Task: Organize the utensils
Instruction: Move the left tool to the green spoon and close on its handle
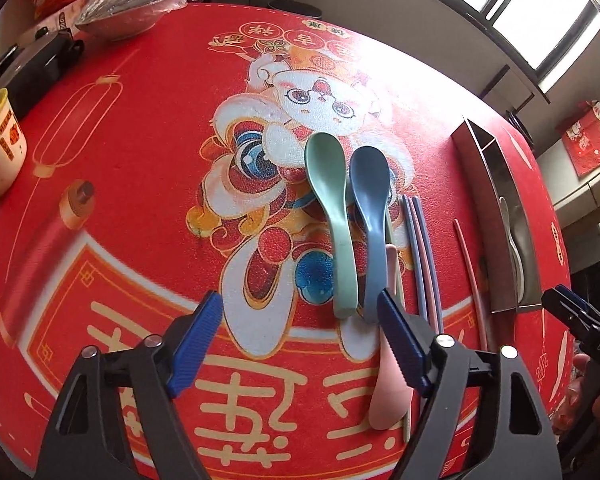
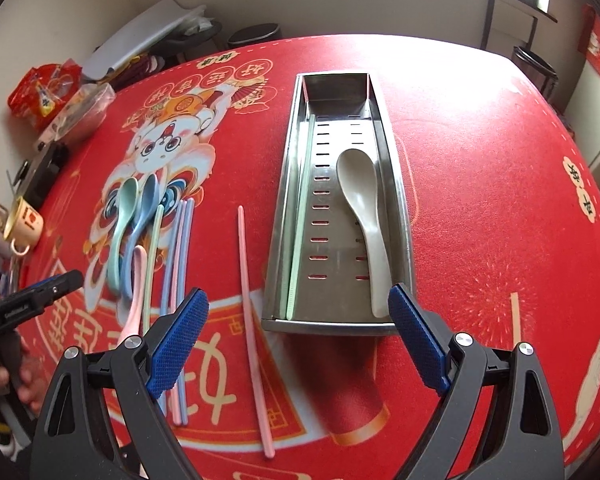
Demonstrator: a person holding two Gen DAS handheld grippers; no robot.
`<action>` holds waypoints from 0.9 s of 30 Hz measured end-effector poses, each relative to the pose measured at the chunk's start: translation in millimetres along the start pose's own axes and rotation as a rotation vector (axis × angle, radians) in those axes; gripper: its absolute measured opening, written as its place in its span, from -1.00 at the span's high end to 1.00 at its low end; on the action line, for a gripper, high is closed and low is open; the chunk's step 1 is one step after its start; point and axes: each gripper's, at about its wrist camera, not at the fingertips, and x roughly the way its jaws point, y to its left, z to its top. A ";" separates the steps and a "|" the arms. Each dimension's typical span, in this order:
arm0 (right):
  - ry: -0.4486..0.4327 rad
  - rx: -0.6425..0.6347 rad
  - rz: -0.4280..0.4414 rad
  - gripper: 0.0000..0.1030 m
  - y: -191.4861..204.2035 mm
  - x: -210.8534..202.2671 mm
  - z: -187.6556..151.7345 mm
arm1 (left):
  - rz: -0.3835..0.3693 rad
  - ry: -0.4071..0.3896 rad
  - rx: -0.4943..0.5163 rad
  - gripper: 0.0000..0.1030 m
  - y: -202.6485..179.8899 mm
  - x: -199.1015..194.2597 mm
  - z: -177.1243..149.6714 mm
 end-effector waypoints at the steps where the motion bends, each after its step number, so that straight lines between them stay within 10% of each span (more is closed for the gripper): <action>1: -0.002 0.002 -0.003 -0.72 -0.9 -1.4 -0.5 | -0.012 -0.002 -0.002 -0.24 0.7 2.0 1.8; 6: 0.002 0.023 -0.022 -0.72 -9.4 -6.7 -5.4 | -0.088 0.000 -0.062 0.26 9.5 15.4 14.9; 27: -0.007 0.082 -0.075 -0.72 -27.4 -17.8 -14.2 | -0.294 0.061 -0.174 0.63 12.2 51.9 26.0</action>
